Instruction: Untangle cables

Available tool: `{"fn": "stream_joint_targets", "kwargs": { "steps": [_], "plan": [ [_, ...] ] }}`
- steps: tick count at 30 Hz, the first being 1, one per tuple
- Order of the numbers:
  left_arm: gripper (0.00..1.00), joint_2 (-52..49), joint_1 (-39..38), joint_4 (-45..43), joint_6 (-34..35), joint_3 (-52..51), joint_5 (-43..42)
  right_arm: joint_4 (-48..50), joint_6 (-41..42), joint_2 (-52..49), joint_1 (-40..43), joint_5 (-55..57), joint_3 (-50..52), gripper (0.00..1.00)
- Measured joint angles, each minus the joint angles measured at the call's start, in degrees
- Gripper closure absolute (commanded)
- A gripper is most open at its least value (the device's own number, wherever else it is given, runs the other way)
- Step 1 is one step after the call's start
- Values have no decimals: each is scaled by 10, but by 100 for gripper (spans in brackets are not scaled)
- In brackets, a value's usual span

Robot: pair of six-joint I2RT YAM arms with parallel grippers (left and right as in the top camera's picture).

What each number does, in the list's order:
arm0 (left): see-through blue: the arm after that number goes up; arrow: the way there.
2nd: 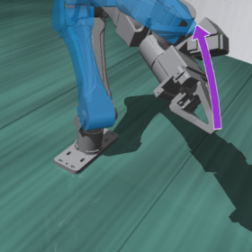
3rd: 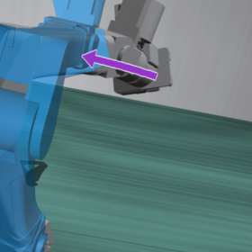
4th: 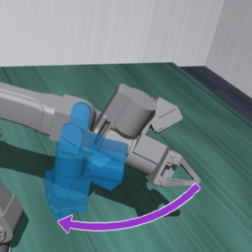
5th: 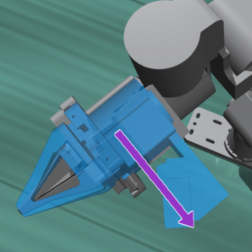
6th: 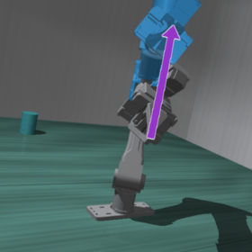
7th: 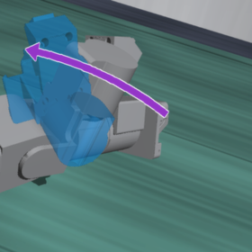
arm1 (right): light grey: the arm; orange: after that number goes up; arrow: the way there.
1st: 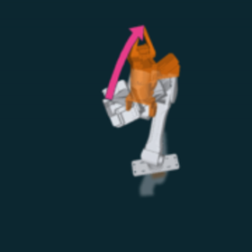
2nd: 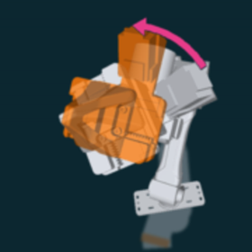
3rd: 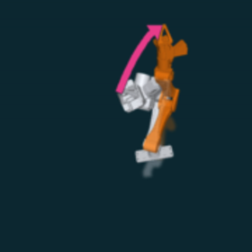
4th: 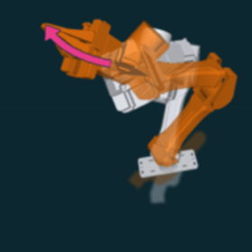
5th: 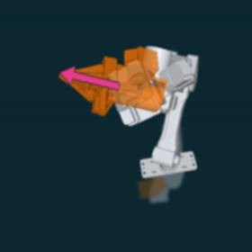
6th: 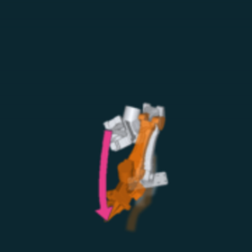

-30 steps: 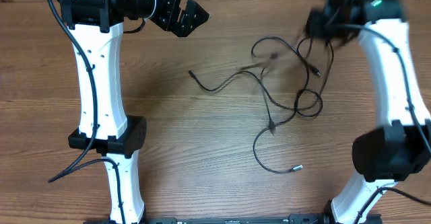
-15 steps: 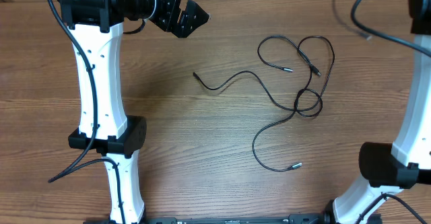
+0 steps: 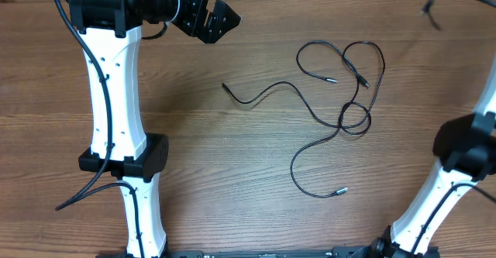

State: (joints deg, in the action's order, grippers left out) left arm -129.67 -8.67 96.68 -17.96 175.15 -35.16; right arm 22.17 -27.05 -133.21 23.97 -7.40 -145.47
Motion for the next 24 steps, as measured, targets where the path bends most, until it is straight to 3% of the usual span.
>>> {"fn": "stream_joint_targets", "kwargs": {
  "steps": [8,17,24],
  "plan": [
    [0,0,-4,0,9,0,0,80,-2,-28,76,-88,7,96],
    [0,0,-3,-8,15,0,0,9,-1,-60,139,-123,0,96],
    [0,0,-4,-33,33,0,-27,-129,68,-198,175,-127,-3,96]
  ]
}}
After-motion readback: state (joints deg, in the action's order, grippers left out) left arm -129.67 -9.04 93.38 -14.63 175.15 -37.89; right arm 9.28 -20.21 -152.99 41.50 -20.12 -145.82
